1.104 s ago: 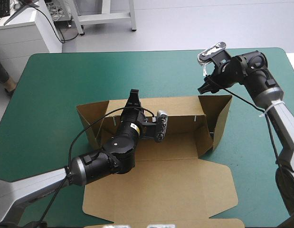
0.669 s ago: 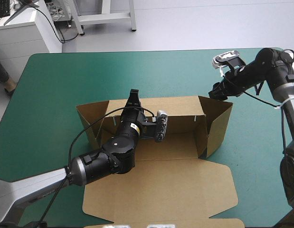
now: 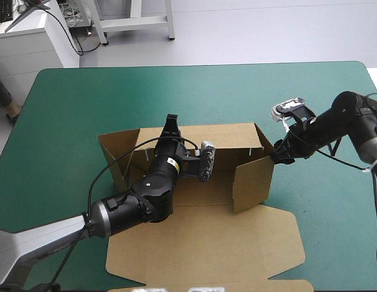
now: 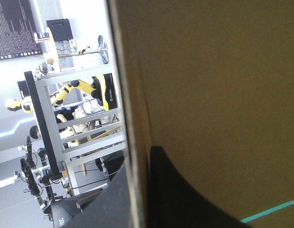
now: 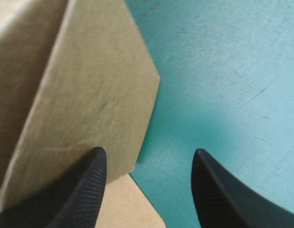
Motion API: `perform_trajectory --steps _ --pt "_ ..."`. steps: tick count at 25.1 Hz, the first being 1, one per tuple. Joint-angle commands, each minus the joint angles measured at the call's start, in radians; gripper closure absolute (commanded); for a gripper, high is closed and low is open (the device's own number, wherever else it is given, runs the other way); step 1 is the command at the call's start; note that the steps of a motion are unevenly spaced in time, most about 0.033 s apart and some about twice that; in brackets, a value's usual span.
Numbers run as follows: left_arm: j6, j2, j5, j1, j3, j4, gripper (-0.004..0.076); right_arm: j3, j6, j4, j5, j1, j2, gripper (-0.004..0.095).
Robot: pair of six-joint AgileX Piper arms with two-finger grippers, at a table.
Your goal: Fold the box
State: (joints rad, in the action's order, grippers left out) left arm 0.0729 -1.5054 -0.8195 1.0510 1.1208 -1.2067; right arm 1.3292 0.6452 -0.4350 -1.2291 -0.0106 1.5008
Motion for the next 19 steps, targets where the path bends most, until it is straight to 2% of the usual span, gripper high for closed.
perform_trajectory --steps 1,5,8,12,16,19 --pt "0.001 0.028 0.06 0.008 0.012 0.005 0.0732 -0.051 0.064 -0.107 -0.007 0.007 -0.108 0.0413" --pt "0.001 0.028 0.064 0.008 0.012 0.003 0.0732 -0.146 0.093 -0.168 0.025 0.005 -0.208 0.0413" --pt "0.001 0.028 0.069 0.008 0.012 0.003 0.0732 -0.2 0.093 -0.165 0.098 -0.053 -0.257 0.0413" --pt "0.001 0.028 0.069 0.008 0.012 0.003 0.0732 -0.226 -0.025 -0.072 0.25 -0.154 -0.271 0.0413" --pt "0.001 0.028 0.069 0.008 0.012 0.003 0.0732 -0.234 -0.175 0.031 0.348 -0.253 -0.269 0.0413" --pt "0.001 0.028 0.071 0.008 0.012 0.003 0.0732 -0.234 -0.316 0.152 0.417 -0.337 -0.269 0.0413"
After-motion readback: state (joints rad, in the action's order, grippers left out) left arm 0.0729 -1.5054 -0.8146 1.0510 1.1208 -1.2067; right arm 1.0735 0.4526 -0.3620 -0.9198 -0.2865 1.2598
